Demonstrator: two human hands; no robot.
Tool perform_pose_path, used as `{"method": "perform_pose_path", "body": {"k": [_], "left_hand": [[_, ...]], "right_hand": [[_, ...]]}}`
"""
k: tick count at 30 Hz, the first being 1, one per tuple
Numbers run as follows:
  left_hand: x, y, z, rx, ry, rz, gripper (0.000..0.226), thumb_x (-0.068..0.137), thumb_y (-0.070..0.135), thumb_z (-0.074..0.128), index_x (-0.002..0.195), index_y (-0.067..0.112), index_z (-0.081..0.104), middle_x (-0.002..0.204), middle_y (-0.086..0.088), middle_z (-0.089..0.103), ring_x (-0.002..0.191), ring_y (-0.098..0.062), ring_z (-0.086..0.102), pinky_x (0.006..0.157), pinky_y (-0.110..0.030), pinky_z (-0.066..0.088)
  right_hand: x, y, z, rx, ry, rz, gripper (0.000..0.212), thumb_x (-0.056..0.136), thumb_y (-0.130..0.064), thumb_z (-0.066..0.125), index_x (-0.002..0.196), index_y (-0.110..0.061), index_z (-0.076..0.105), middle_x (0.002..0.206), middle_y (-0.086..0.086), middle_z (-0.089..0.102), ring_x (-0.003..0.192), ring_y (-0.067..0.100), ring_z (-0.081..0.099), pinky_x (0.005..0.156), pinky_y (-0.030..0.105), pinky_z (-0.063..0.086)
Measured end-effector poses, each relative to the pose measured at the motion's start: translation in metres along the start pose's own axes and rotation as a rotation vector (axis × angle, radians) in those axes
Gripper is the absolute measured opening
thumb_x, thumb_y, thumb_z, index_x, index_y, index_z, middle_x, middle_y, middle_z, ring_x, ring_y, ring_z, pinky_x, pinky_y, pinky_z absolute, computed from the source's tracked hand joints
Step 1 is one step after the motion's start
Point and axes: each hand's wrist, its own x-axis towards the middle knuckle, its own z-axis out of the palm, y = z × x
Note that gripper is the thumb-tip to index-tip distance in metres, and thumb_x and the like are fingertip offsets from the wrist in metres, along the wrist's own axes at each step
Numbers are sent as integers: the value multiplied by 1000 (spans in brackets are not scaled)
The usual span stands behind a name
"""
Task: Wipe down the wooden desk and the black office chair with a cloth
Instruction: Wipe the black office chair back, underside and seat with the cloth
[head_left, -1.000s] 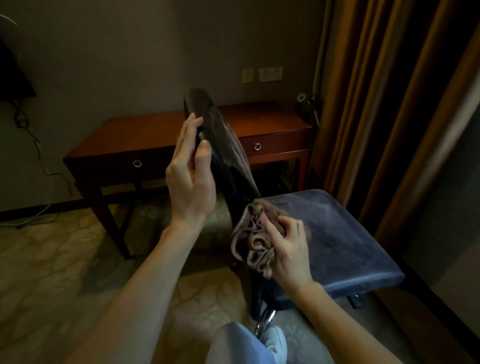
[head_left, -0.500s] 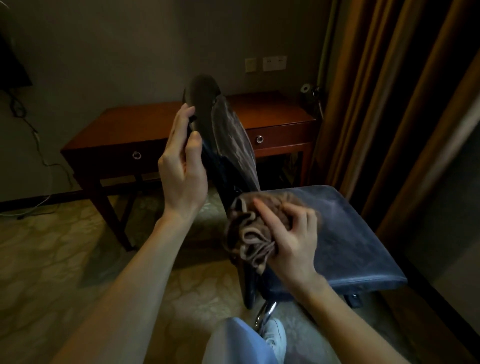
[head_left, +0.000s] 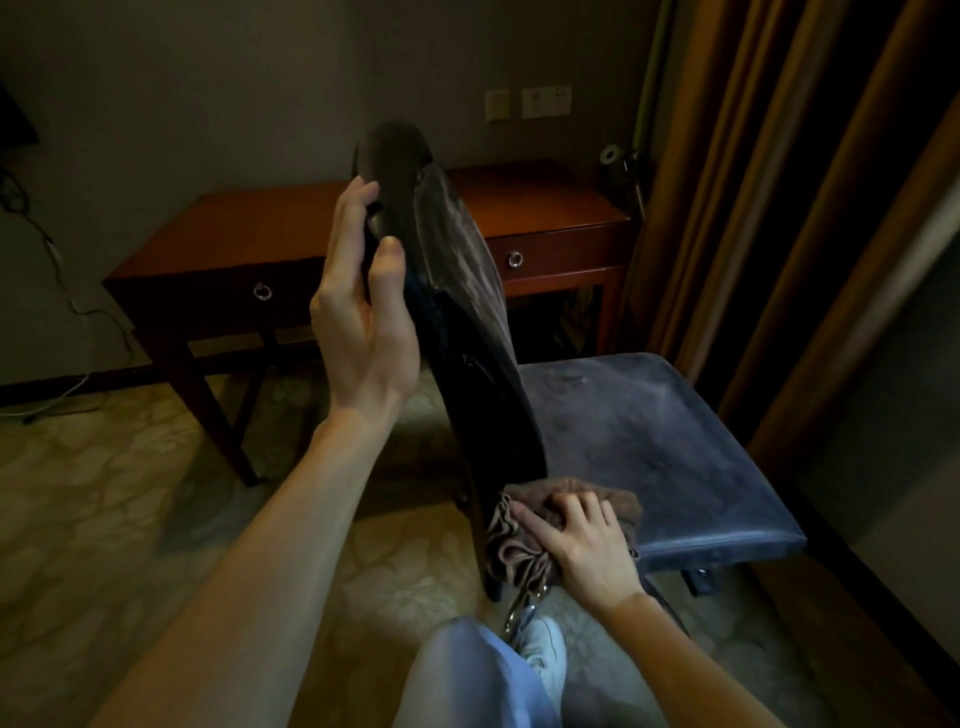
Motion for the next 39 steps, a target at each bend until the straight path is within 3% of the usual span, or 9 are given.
{"method": "perform_pose_path", "body": {"k": [6, 10, 14, 17, 26, 31, 34, 36, 39], "left_hand": [[1, 6, -1, 13, -2, -17, 55, 102, 40, 38, 149, 15, 50, 155, -12, 49, 145, -28, 44, 114, -52, 41], [0, 6, 0, 8, -3, -14, 53, 103, 38, 40, 150, 14, 49, 154, -13, 49, 144, -30, 45, 113, -54, 42], [-8, 6, 6, -11, 2, 25, 53, 103, 37, 40, 149, 12, 48, 152, -18, 50, 142, -31, 47, 110, -54, 44], [-14, 5, 11, -14, -6, 77, 54, 102, 35, 39, 146, 6, 48, 147, -24, 52, 138, -39, 48, 108, -59, 44], [-24, 3, 29, -31, 74, 158, 59, 99, 33, 37, 143, -5, 45, 146, -29, 48, 135, -45, 47, 105, -61, 43], [-22, -2, 30, 7, 65, 192, 53, 101, 24, 36, 141, -10, 44, 145, -32, 47, 138, -47, 45, 111, -63, 38], [-22, -4, 27, 5, 57, 185, 49, 102, 18, 36, 142, -10, 43, 144, -34, 47, 136, -50, 45, 109, -64, 39], [-23, -3, 25, 7, 48, 174, 49, 103, 17, 36, 144, -9, 43, 144, -34, 48, 135, -52, 46, 108, -65, 40], [-25, 1, 25, 30, 48, 166, 48, 104, 14, 39, 144, -10, 44, 148, -32, 47, 138, -50, 45, 110, -62, 40]], "right_hand": [[-4, -7, -17, -47, -116, -36, 58, 81, -28, 75, 137, -32, 62, 104, 9, 62, 89, 32, 60, 76, 45, 53], [4, -6, -49, 78, 172, 120, 46, 90, -37, 64, 134, -26, 67, 109, 15, 59, 94, 34, 53, 75, 42, 44], [34, -12, -64, 169, 357, 279, 64, 91, -46, 63, 150, -31, 44, 118, 14, 47, 104, 33, 45, 87, 42, 37], [47, -25, -48, 166, 284, 219, 64, 98, -44, 53, 157, -35, 30, 117, 14, 43, 102, 33, 44, 83, 44, 42], [-34, -19, 3, 202, -162, 250, 125, 69, -27, 92, 160, -44, 8, 111, 12, 50, 95, 31, 49, 72, 44, 52], [-52, -13, 6, 119, -270, 219, 112, 67, -30, 90, 156, -40, 23, 110, 11, 58, 96, 31, 57, 75, 41, 54], [-45, -15, -14, 154, -254, 256, 80, 76, -32, 73, 148, -38, 41, 114, 9, 58, 98, 32, 57, 76, 41, 51], [-38, -18, -30, 226, -148, 360, 64, 78, -38, 58, 141, -34, 51, 118, 9, 57, 101, 33, 56, 76, 43, 49], [-23, -20, -50, 336, 99, 439, 80, 72, -33, 80, 144, -37, 46, 128, 9, 50, 110, 30, 46, 84, 46, 46]]}}
